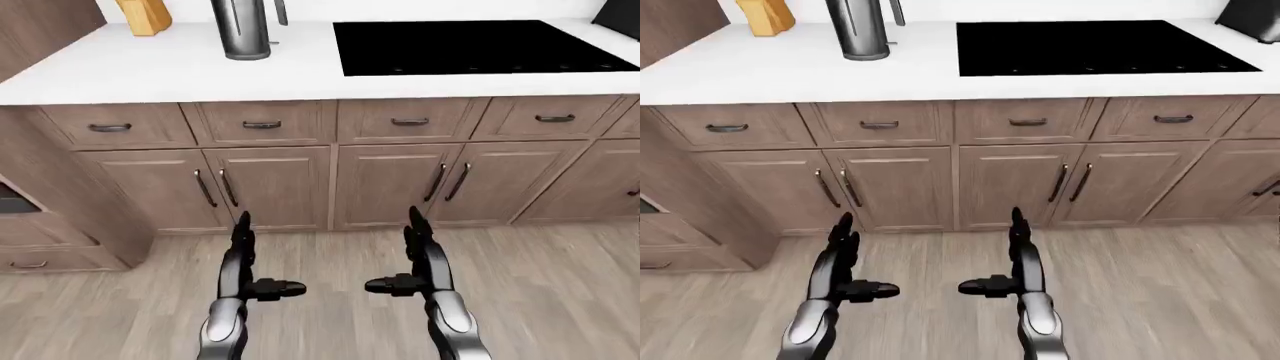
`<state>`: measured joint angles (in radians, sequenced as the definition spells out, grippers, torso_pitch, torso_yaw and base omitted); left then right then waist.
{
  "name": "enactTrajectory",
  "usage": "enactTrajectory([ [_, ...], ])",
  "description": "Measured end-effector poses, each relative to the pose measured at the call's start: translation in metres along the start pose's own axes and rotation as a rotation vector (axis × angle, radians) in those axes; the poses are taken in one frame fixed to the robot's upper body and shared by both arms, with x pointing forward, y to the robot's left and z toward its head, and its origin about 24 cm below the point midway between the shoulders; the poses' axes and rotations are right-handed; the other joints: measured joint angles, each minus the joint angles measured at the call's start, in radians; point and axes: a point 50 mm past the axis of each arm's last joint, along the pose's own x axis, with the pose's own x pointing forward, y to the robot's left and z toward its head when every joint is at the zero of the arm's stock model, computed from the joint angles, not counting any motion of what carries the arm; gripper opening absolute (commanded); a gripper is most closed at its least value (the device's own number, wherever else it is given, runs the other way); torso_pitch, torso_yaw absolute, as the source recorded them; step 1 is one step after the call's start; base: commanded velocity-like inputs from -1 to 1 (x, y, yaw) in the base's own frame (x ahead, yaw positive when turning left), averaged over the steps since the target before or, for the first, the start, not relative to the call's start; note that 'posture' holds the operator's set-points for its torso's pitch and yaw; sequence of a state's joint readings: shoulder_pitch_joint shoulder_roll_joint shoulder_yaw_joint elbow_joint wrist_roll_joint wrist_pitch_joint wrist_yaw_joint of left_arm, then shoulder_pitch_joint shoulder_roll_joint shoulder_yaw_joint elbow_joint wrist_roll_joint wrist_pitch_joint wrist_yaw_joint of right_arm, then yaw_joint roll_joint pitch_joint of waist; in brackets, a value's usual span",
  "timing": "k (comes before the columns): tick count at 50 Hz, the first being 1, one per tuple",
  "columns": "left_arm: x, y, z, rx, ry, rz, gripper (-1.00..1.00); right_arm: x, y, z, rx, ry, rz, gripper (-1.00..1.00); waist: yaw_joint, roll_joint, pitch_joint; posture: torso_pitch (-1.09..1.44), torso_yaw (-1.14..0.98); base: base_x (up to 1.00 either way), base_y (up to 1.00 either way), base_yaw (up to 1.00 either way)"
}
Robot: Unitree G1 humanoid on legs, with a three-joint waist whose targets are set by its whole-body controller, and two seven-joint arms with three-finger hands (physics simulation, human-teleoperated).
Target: Close the lid of the electric kettle.
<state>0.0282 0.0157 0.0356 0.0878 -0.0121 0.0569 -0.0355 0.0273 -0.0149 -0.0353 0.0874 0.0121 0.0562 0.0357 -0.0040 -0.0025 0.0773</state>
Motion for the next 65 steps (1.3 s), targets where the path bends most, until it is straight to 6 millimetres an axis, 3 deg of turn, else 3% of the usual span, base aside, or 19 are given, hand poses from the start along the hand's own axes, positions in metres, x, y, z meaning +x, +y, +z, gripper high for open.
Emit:
enactTrajectory([
  [1, 0.001, 0.0, 0.004, 0.0, -0.019, -0.001, 1.0, 0.0, 0.0, 0.004, 0.002, -0.017, 0.0, 0.97, 0.0, -0.003, -0.01, 0.0, 0.0, 0.0, 0.0, 0.0],
  [3, 0.004, 0.0, 0.02, 0.002, -0.099, -0.001, 1.0, 0.002, -0.001, 0.023, 0.007, -0.099, -0.002, 0.97, 0.005, -0.003, -0.06, 0.0, 0.0, 0.0, 0.0, 0.0],
  [5, 0.005, -0.001, 0.022, 0.002, -0.12, -0.004, 1.0, 0.003, 0.0, 0.025, 0.014, -0.123, 0.0, 0.97, 0.007, -0.01, -0.042, 0.0, 0.0, 0.0, 0.0, 0.0],
  [7, 0.003, -0.001, 0.015, 0.0, -0.092, -0.006, 1.0, 0.001, 0.0, 0.019, 0.015, -0.098, 0.0, 0.97, 0.007, -0.009, -0.054, 0.0, 0.0, 0.0, 0.0, 0.0],
  [11, 0.003, 0.001, 0.009, 0.0, -0.051, -0.002, 1.0, 0.001, -0.001, 0.012, 0.012, -0.057, -0.003, 0.97, 0.007, -0.006, -0.053, 0.0, 0.0, 0.0, 0.0, 0.0],
  [21, 0.005, 0.0, 0.014, 0.003, -0.079, -0.004, 1.0, 0.001, 0.0, 0.017, -0.007, -0.075, -0.003, 0.97, 0.007, -0.004, -0.072, 0.0, 0.0, 0.0, 0.0, 0.0],
  [28, 0.004, 0.006, 0.018, -0.002, -0.084, 0.011, 1.0, 0.001, -0.004, 0.017, -0.004, -0.074, -0.012, 0.97, 0.007, -0.004, -0.071, 0.0, 0.0, 0.0, 0.0, 0.0],
  [40, 0.001, 0.031, 0.042, -0.044, -0.13, 0.077, 1.0, -0.011, -0.027, 0.046, -0.009, -0.137, -0.069, 0.97, 0.008, -0.002, -0.063, 0.0, 0.0, 0.0, 0.0, 0.0],
  [44, -0.01, 0.04, 0.066, -0.059, -0.171, 0.103, 1.0, -0.019, -0.039, 0.064, -0.014, -0.175, -0.102, 0.97, 0.007, -0.006, -0.059, 0.0, 0.0, 0.0, 0.0, 0.0],
  [50, -0.036, 0.066, 0.123, -0.069, -0.309, 0.182, 1.0, -0.036, -0.058, 0.09, -0.02, -0.221, -0.157, 0.97, 0.006, -0.001, -0.059, 0.0, 0.0, 0.0, 0.0, 0.0],
  [57, -0.069, 0.099, 0.174, -0.071, -0.422, 0.292, 1.0, -0.068, -0.078, 0.139, -0.04, -0.325, -0.216, 0.97, 0.006, 0.006, -0.053, 0.0, 0.0, 0.0, 0.0, 0.0],
  [65, -0.116, 0.12, 0.228, -0.019, -0.562, 0.391, 1.0, -0.103, -0.082, 0.186, -0.13, -0.415, -0.246, 0.97, 0.005, 0.008, -0.04, 0.0, 0.0, 0.0, 0.0, 0.0],
])
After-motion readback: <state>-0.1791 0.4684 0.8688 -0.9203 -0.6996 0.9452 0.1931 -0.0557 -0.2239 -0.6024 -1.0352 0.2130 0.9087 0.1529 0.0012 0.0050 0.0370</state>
